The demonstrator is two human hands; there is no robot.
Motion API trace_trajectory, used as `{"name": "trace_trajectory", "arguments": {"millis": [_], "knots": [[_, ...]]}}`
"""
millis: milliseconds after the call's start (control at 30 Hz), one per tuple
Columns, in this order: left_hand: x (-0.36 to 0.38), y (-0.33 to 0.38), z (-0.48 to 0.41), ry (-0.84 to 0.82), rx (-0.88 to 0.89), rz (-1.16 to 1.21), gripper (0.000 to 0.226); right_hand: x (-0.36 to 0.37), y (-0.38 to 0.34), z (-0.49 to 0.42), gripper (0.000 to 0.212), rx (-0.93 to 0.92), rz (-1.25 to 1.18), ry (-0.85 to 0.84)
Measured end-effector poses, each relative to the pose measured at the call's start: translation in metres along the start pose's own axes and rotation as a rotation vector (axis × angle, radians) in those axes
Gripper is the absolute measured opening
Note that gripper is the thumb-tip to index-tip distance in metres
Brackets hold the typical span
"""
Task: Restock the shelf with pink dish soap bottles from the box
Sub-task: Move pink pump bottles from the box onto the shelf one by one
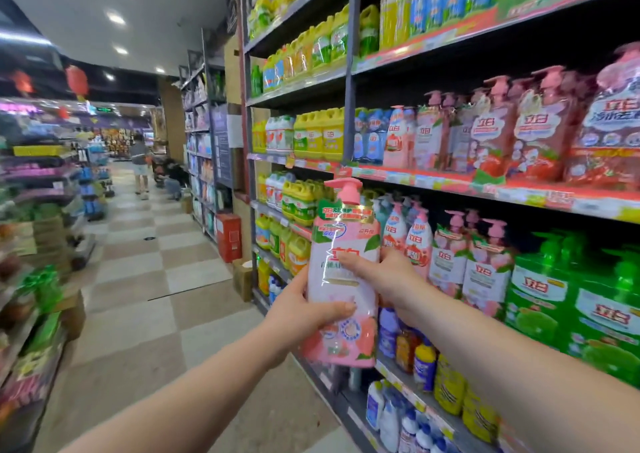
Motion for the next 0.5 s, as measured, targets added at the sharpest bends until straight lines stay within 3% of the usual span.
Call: {"name": "trace_trajectory", "arguments": {"millis": [233,333,500], "knots": [[0.005,-0.003,-0.120,-0.013,0.031,0.075,0.054,-0.028,0.001,-0.117,0.017,-0.012,0.041,-0.003],[0.003,-0.012,-0.160,-0.018,0.036,0.089,0.055,-0.033,0.010,-0.153,0.035,0.019,0.056,0.017],[0.004,-0.024,-0.232,-0.093,0.079,0.088,0.057,-0.047,0.016,-0.210,0.040,0.021,0.119,0.069]]}}
Point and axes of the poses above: each hand's wrist, its own z-axis away from the middle knuckle, its own x-axis out of the palm, y = z × x, the point moved 6 cm from there along -z, towards the middle knuckle, and after that the axes turned 5 degrees about -z, right-handed, at the moved point
